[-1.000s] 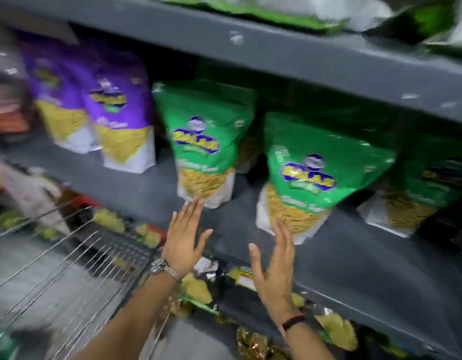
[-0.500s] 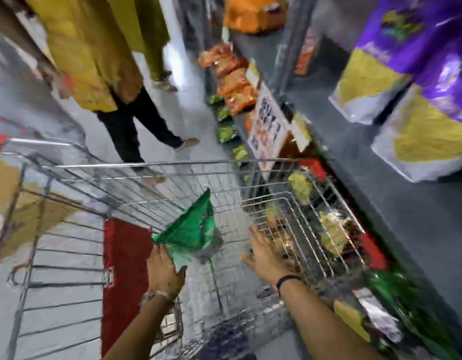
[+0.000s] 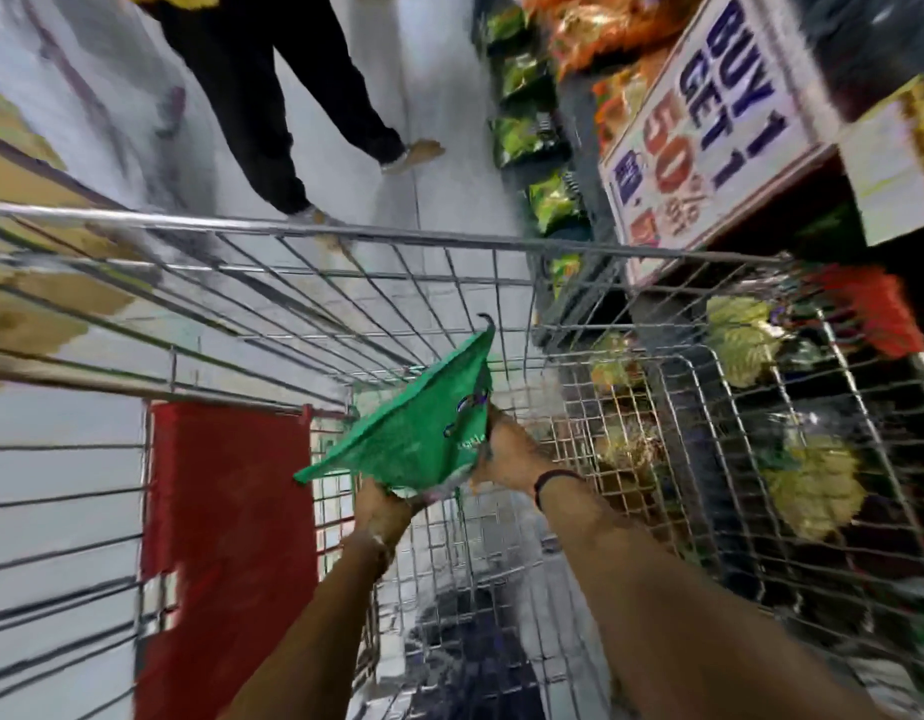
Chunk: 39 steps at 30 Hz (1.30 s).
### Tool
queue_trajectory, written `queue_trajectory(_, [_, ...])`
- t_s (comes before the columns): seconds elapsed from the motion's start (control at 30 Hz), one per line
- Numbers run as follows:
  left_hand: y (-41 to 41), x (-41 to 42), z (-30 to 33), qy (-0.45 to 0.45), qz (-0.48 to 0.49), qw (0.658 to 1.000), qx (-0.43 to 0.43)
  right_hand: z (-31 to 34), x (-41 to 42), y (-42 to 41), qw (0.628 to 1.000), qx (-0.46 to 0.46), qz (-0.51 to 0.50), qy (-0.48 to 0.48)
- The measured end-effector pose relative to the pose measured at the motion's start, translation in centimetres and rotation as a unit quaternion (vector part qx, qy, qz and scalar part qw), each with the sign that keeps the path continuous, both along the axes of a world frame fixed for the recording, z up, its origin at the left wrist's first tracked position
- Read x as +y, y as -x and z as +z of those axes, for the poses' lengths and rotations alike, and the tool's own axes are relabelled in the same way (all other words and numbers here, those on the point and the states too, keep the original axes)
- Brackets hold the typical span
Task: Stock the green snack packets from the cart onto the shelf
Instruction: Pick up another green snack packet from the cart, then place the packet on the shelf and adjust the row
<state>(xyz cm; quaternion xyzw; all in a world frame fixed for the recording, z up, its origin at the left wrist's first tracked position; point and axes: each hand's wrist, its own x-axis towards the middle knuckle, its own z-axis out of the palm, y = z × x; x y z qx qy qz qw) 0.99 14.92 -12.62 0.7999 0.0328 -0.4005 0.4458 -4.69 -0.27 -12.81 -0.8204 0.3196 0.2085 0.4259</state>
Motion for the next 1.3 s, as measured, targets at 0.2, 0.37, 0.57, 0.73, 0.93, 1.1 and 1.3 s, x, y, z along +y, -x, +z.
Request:
queue_trajectory(0.2, [-0.9,-0.8,1.7,0.023,-0.047,0.999,-0.007,1.7,-0.1,2.2,0.985,-0.084,-0.143,-0.049])
queue_trajectory(0.37, [-0.3,-2.1,7.4,0.044,-0.158,0.985,-0.051,8.4,-1.0,6.5,0.978,-0.131,-0.164,0.014])
queue_trajectory(0.57, [4.4,-4.5,18.4,0.174,-0.316,0.927,-0.097,19.9,0.9,16.7,0.912,-0.26,-0.312,0.062])
queue_trajectory(0.73, [13.5,-5.8,27.8,0.286,-0.473,0.828,-0.099,28.5,5.7,28.7,0.831,-0.338,-0.399,0.187])
queue_trajectory(0.93, [29.0,-6.1,34.1,0.334,-0.64,0.672,-0.163,33.1,15.1,44.4,0.718,-0.333,-0.534,0.298])
queue_trajectory(1.1, [42.3,-5.0,35.1,0.382,-0.723,0.553,-0.159,34.2,22.1,55.2,0.631,-0.279,-0.624,0.366])
queue_trajectory(1.3, [55.8,-4.6,36.0,0.423,-0.763,0.475,-0.115,35.3,26.1,65.4,0.568,-0.251,-0.687,0.378])
